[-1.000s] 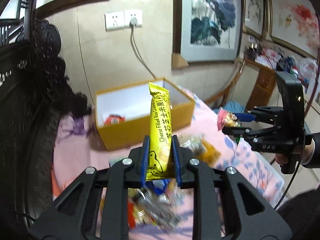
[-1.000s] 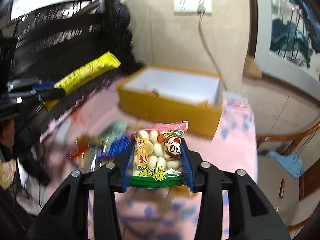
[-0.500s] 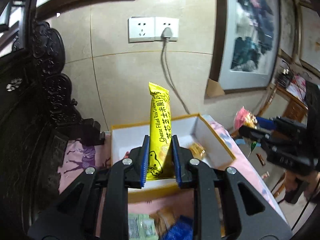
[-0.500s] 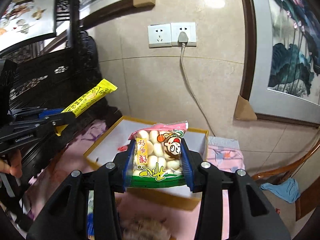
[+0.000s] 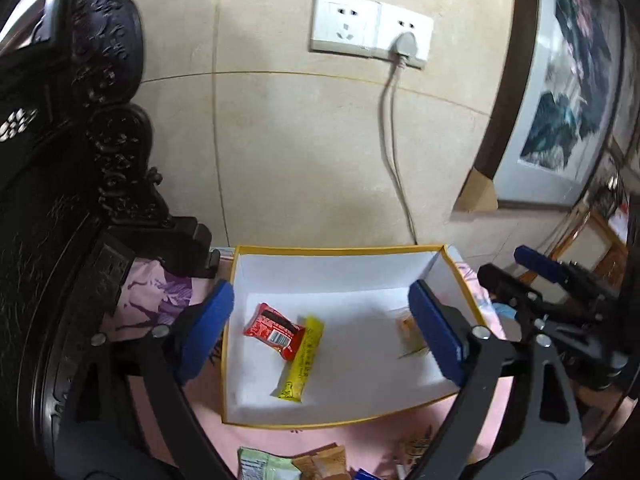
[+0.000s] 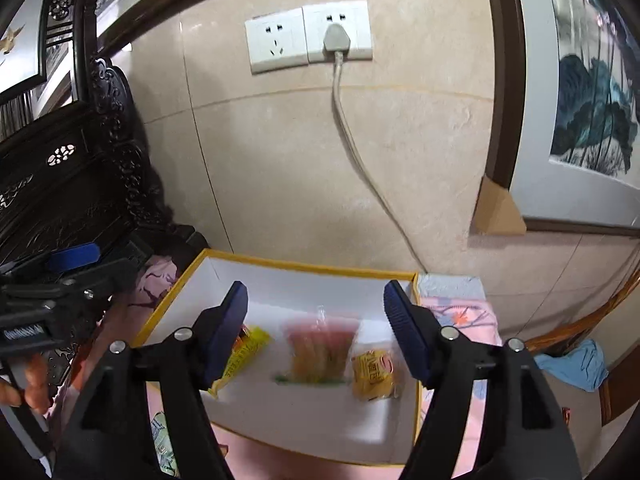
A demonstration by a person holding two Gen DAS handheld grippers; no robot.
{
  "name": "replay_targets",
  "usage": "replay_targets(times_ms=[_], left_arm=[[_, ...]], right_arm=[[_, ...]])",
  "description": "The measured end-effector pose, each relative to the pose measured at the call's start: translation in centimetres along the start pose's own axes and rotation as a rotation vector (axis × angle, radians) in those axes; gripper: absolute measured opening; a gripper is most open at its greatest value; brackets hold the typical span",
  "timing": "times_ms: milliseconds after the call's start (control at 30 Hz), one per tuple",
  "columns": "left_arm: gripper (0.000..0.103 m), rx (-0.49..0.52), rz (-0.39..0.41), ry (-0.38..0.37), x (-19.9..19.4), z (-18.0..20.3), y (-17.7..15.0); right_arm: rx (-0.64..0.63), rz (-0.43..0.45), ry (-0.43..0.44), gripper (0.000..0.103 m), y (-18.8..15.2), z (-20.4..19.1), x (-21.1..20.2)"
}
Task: Organize snacks
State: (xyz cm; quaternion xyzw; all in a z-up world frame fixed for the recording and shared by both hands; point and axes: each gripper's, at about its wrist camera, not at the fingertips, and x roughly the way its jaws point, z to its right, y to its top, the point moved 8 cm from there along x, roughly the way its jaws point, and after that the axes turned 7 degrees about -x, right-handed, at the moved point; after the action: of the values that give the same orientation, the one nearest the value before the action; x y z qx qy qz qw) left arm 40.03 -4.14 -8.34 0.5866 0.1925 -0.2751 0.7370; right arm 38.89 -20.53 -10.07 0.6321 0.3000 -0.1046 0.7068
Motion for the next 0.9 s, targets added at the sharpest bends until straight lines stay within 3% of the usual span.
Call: replay_targets(times_ms=[200,433,733,900], left_arm=[[0.096,-0.061,0.007,-0.011,-1.6,-0.7,0.3],[0.096,-0.05,-0.001,0.013,-3.9,-1.5,-2.2],[0.097,-0.028,-0.075,0.054,-7.9,-3.7,-11.8],[0.097,-0.059,-0.152,0.061,-10.3,-5.1,-18.6]], right_arm=[[-0.011,0.004,0.01,0.086,-0.1,-0.5,-0.9],[-0.002,-0.017,0.054,0.087,-2.9,-1.0,-3.3],[-0.107,-0.1,0.09,0.087,-13.7,-3.2,-8.4],[-0.125,-0.228,0.096,0.087,-21.7,-4.1,-10.1]])
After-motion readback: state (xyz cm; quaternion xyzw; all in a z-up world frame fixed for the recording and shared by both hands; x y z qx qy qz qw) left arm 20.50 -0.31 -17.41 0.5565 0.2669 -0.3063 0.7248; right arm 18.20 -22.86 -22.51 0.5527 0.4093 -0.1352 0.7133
